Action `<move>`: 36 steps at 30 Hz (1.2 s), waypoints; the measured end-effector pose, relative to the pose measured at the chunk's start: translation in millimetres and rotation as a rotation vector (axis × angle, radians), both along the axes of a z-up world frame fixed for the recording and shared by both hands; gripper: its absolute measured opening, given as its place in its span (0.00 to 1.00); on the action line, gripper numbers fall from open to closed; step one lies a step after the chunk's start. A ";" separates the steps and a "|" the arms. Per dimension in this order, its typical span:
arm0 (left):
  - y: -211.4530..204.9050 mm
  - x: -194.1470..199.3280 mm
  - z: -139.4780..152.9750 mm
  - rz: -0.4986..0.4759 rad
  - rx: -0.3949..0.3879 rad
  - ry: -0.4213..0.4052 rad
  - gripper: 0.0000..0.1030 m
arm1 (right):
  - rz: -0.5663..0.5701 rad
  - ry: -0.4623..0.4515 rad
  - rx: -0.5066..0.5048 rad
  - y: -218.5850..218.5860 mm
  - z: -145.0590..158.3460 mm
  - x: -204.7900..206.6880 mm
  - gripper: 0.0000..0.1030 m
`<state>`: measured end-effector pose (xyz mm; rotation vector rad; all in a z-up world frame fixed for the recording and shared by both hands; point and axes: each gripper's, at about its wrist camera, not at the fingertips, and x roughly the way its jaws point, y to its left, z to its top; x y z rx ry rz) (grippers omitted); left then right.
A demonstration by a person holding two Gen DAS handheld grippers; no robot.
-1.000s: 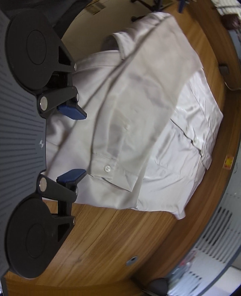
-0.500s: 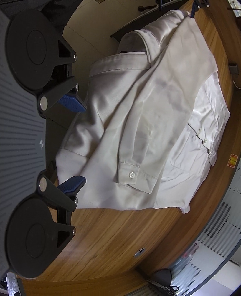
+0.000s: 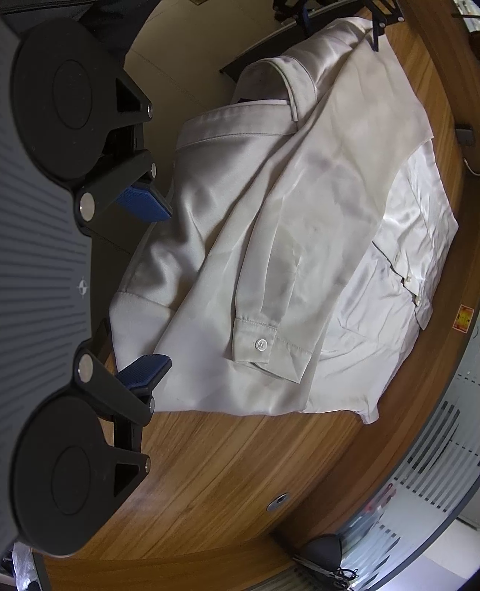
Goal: Fold clothes
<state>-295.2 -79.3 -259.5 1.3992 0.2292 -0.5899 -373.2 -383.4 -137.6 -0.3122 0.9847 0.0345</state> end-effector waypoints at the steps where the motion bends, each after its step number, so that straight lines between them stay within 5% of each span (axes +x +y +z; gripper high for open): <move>1: 0.3 -0.9 4.7 -0.005 -0.023 -0.008 0.85 | 0.002 0.000 0.001 -0.3 1.6 -0.6 0.81; 6: 3.0 -3.0 30.6 -0.036 -0.119 -0.016 0.82 | 0.009 -0.002 0.000 -2.2 4.1 -1.6 0.81; 9: 8.0 -3.0 44.6 -0.052 -0.159 0.008 0.68 | 0.035 -0.012 -0.009 -1.9 4.3 -1.7 0.81; 12: 11.1 -0.7 57.5 -0.069 -0.182 0.031 0.51 | 0.094 -0.028 -0.039 0.6 3.7 -3.7 0.81; 14: 13.4 2.4 66.3 -0.079 -0.202 0.049 0.13 | 0.147 -0.034 -0.065 3.9 1.1 -6.1 0.81; 15: 12.7 4.1 71.1 -0.074 -0.217 0.074 0.11 | 0.180 -0.037 -0.079 6.1 -0.8 -7.8 0.81; 24: 9.5 6.9 104.6 0.003 -0.316 0.302 0.09 | 0.541 -0.114 -0.297 44.0 -40.5 -34.6 0.81; 36: 4.9 35.4 121.9 0.111 -0.369 0.510 0.09 | 0.891 -0.354 -0.563 101.0 -109.1 -56.9 0.85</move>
